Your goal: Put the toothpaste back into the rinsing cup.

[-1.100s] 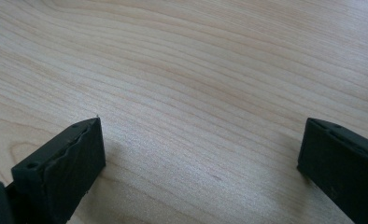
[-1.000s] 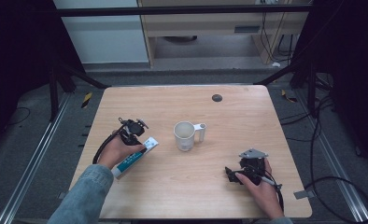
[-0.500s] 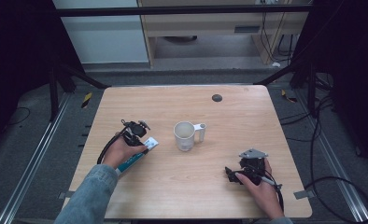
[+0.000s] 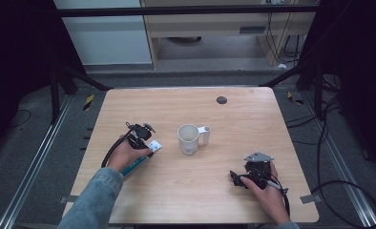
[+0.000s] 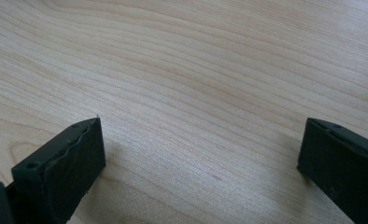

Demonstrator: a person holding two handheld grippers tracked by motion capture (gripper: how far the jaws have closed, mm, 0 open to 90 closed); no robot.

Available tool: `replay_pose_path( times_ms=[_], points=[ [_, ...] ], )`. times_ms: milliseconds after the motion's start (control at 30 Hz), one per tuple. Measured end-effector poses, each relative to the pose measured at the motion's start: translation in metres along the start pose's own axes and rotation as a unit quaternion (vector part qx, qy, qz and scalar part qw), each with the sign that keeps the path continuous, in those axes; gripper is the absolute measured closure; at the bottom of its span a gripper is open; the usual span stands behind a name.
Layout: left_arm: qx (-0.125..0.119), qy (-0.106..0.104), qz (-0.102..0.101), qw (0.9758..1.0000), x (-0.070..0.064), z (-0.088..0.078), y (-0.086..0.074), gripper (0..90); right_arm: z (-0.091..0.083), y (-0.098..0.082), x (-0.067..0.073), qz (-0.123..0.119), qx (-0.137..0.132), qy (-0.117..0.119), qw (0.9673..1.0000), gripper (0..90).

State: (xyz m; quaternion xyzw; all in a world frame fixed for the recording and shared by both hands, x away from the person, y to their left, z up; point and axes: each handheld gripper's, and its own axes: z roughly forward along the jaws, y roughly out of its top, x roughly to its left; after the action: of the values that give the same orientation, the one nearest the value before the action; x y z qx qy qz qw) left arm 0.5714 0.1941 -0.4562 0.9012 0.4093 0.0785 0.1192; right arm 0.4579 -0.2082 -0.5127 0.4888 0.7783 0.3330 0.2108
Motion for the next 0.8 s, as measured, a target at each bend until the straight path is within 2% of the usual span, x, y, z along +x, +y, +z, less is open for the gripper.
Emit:
replay_pose_path(
  times_ms=[400,800],
  points=[
    [0.013,-0.003,-0.003,0.9999,0.0038,0.0042,-0.0004,49.9,-0.0003,-0.0003,-0.0003,-0.002,0.0,0.002,1.0,0.8],
    [0.011,-0.007,-0.003,0.9999,0.0032,0.0068,-0.0001,51.9,-0.0003,-0.0004,-0.0003,-0.002,0.0,0.002,1.0,0.8]
  ],
)
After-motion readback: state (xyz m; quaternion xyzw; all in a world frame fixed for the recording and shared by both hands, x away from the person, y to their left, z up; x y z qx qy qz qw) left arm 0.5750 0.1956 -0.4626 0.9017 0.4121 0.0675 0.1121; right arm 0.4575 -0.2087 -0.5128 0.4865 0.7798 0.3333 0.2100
